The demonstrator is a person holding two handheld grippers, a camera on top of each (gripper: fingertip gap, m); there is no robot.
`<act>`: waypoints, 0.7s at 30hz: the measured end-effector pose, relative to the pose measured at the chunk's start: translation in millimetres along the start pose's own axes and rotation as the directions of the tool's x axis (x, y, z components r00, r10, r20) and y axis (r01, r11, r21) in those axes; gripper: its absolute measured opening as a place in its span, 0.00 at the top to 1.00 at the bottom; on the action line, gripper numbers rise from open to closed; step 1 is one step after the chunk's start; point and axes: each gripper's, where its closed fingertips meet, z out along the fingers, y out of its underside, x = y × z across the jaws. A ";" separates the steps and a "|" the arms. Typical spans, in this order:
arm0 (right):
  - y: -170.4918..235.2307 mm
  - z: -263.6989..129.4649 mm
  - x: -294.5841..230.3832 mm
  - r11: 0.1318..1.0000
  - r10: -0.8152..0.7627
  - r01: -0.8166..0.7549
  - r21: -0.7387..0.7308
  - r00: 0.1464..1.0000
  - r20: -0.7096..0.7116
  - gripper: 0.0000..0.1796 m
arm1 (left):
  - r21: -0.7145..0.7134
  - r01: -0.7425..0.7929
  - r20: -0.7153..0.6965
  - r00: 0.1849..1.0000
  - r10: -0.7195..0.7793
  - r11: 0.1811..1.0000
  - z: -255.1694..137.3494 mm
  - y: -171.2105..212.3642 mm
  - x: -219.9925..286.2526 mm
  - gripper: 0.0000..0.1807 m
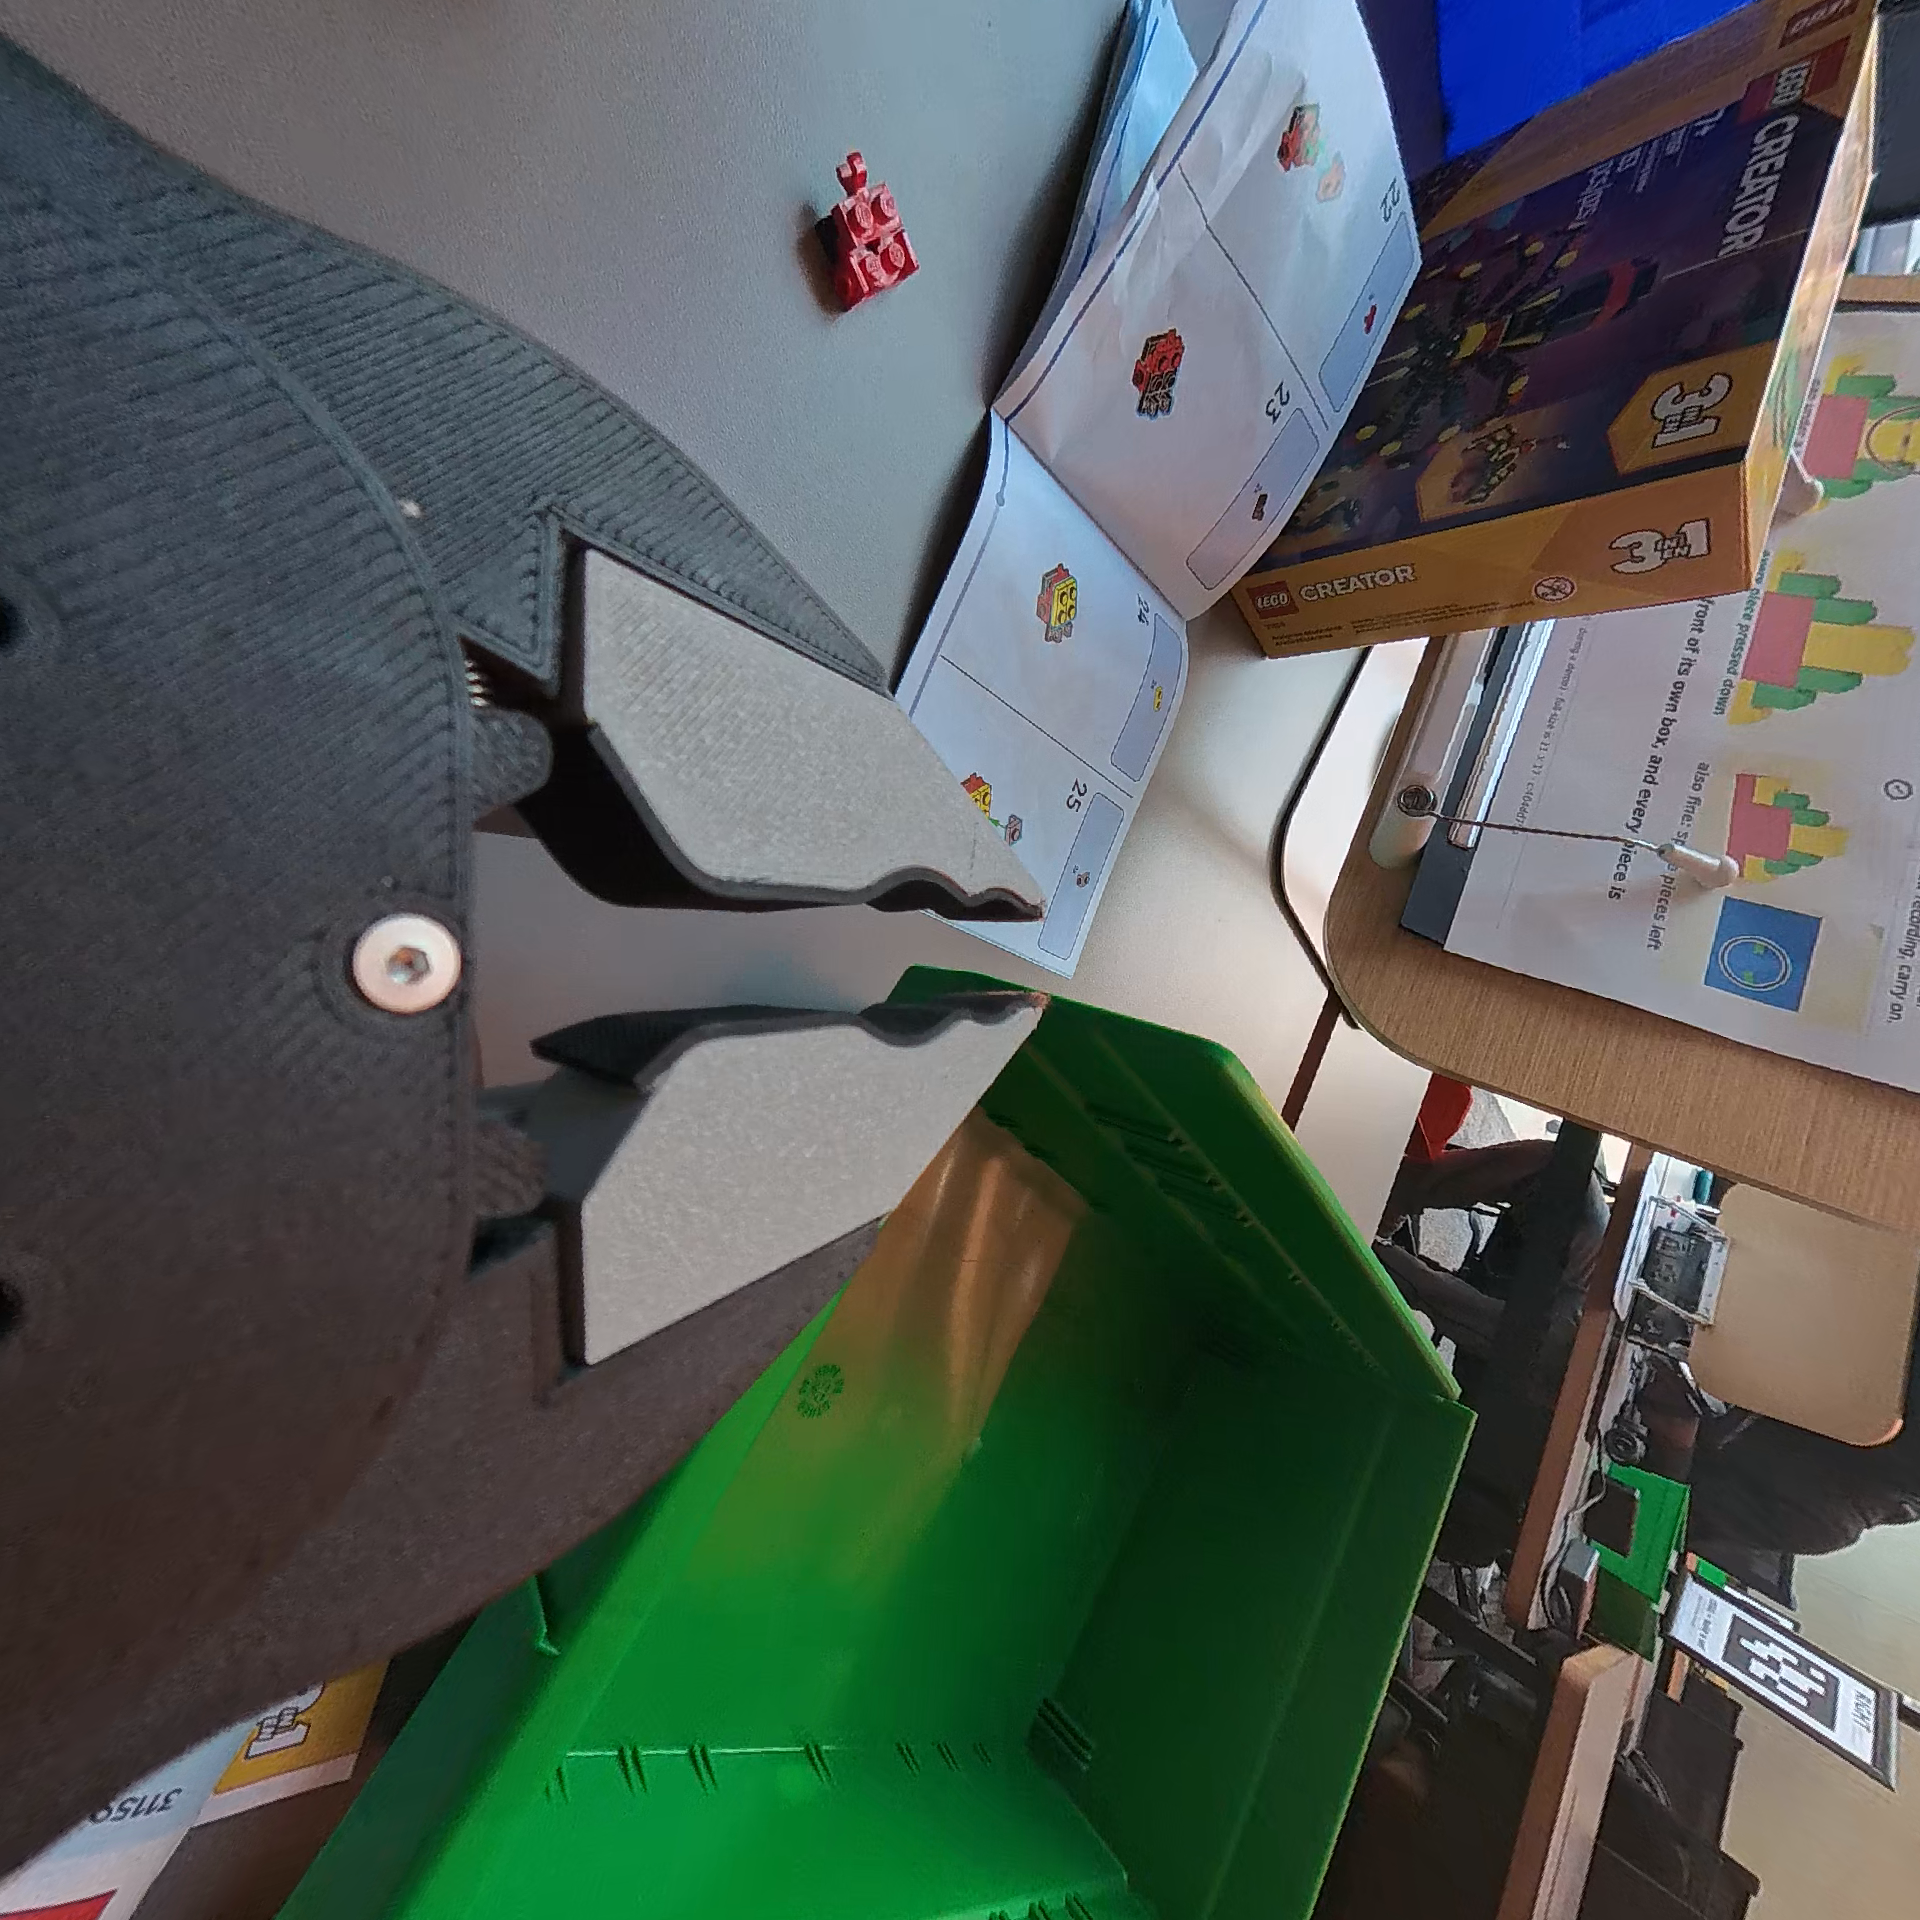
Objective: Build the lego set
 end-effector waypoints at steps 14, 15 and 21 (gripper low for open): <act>0.0 0.0 -0.1 1.000 0.000 0.000 0.000 1.000 -0.001 0.95 | 0.099 0.050 -0.130 0.991 -0.037 0.994 15.4 -33.1 20.5 0.94; 0.0 0.0 0.0 1.000 0.000 0.000 0.000 1.000 -0.001 0.95 | 0.079 0.044 -0.130 0.991 -0.033 0.996 17.1 -29.3 21.0 0.94; -0.1 -0.1 0.1 1.000 0.001 -0.001 0.001 1.000 0.000 0.95 | 0.047 0.048 -0.110 0.993 -0.043 0.998 18.2 -19.8 15.0 0.93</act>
